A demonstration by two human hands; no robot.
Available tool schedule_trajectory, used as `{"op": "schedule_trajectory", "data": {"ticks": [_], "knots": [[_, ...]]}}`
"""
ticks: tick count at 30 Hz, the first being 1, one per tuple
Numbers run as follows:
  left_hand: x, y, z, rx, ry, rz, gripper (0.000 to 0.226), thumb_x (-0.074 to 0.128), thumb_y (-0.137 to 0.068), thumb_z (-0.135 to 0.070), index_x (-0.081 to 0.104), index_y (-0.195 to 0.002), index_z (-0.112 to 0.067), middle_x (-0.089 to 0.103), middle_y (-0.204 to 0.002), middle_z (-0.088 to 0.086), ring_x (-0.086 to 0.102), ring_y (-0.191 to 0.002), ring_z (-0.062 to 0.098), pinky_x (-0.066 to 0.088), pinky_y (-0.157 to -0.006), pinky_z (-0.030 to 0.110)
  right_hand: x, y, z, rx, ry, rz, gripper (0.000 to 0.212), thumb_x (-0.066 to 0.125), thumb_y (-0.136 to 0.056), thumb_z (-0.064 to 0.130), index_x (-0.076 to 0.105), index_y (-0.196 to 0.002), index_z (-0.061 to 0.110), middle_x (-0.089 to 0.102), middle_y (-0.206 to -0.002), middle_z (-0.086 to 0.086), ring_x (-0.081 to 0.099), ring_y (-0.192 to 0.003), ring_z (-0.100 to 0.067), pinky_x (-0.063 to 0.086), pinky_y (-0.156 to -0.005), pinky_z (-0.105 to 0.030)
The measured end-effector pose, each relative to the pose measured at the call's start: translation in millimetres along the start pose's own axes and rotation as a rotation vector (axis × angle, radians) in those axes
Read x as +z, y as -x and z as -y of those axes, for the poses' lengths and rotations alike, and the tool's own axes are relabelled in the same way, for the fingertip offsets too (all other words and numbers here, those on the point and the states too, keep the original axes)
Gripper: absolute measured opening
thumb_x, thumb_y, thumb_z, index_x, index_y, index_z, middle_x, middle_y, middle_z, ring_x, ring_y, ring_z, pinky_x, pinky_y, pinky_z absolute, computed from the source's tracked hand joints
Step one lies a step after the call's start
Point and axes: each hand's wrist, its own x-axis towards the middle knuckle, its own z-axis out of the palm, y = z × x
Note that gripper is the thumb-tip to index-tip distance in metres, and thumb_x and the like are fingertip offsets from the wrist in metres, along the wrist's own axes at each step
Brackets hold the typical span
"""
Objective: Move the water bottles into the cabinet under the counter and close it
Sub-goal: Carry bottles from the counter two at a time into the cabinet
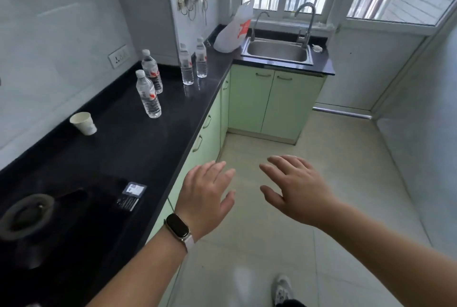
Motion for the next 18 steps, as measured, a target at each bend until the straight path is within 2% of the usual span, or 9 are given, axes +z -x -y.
{"op": "schedule_trajectory", "data": {"ticks": [5, 10, 18], "knots": [[11, -22, 20, -0.027, -0.029, -0.004, 0.043, 0.051, -0.086, -0.041, 0.07, -0.118, -0.019, 0.068, -0.123, 0.005, 0.061, -0.117, 0.029, 0.041, -0.102, 0.046, 13, -39, -17, -0.029, -0.039, -0.022, 0.053, 0.042, -0.091, 0.052, 0.066, -0.123, 0.017, 0.066, -0.121, -0.008, 0.062, -0.111, -0.032, 0.048, -0.095, -0.042], [23, -59, 37, -0.113, -0.08, 0.033, 0.043, 0.051, -0.087, -0.041, 0.067, -0.12, -0.019, 0.067, -0.125, 0.006, 0.06, -0.119, 0.03, 0.049, -0.1, 0.054, 39, -86, -45, -0.102, -0.088, -0.026, 0.052, 0.043, -0.092, 0.053, 0.064, -0.126, 0.019, 0.065, -0.124, -0.007, 0.061, -0.114, -0.031, 0.047, -0.097, -0.042], [45, -154, 43, -0.208, -0.198, 0.071, 0.044, 0.052, -0.087, -0.04, 0.069, -0.12, -0.017, 0.067, -0.126, 0.007, 0.061, -0.119, 0.032, 0.05, -0.098, 0.053, 66, -172, -127, -0.165, -0.193, -0.02, 0.052, 0.042, -0.091, 0.052, 0.063, -0.126, 0.019, 0.065, -0.124, -0.006, 0.061, -0.114, -0.031, 0.048, -0.097, -0.044]]}}
